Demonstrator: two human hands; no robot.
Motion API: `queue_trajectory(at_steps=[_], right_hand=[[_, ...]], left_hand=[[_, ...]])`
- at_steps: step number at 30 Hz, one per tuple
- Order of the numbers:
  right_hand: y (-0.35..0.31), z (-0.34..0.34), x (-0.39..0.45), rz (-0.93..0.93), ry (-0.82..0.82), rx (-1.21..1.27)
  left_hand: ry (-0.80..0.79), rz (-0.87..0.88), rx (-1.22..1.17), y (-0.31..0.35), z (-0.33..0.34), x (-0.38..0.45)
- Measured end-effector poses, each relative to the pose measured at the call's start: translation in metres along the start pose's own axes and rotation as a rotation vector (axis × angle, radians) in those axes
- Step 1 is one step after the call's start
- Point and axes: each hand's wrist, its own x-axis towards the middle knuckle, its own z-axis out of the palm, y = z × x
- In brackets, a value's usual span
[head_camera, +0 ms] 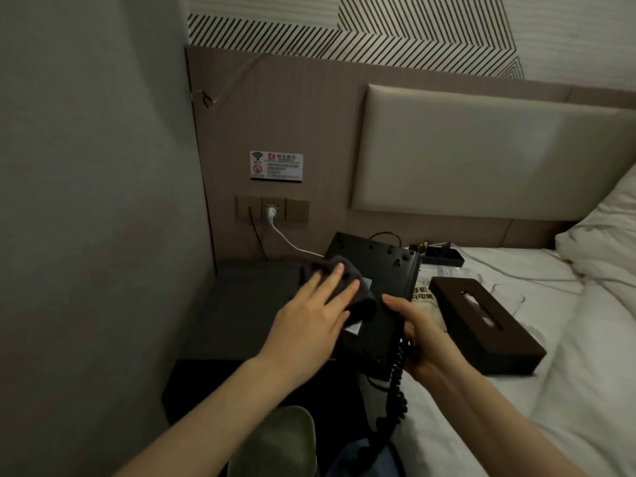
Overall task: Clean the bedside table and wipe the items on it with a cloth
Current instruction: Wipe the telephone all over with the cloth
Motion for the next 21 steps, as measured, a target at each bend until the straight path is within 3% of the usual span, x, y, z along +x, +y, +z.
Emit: queue_trajectory(at_steps=[8, 13, 17, 21], right_hand=[[0.004, 0.013, 0.002, 0.047, -0.031, 0.268], [0.008, 0.010, 0.000, -0.024, 0.021, 0.177], [0.003, 0.010, -0.007, -0.060, 0.002, 0.077], [-0.003, 0.018, -0.011, -0.081, 0.052, 0.074]], left_hand=[[0.145, 0.107, 0.109, 0.036, 0.009, -0.018], [0.172, -0.132, 0.069, 0.011, -0.011, -0.008], [0.088, -0.378, -0.364, -0.016, -0.030, 0.014], [0.117, -0.514, -0.827, -0.033, -0.035, 0.017]])
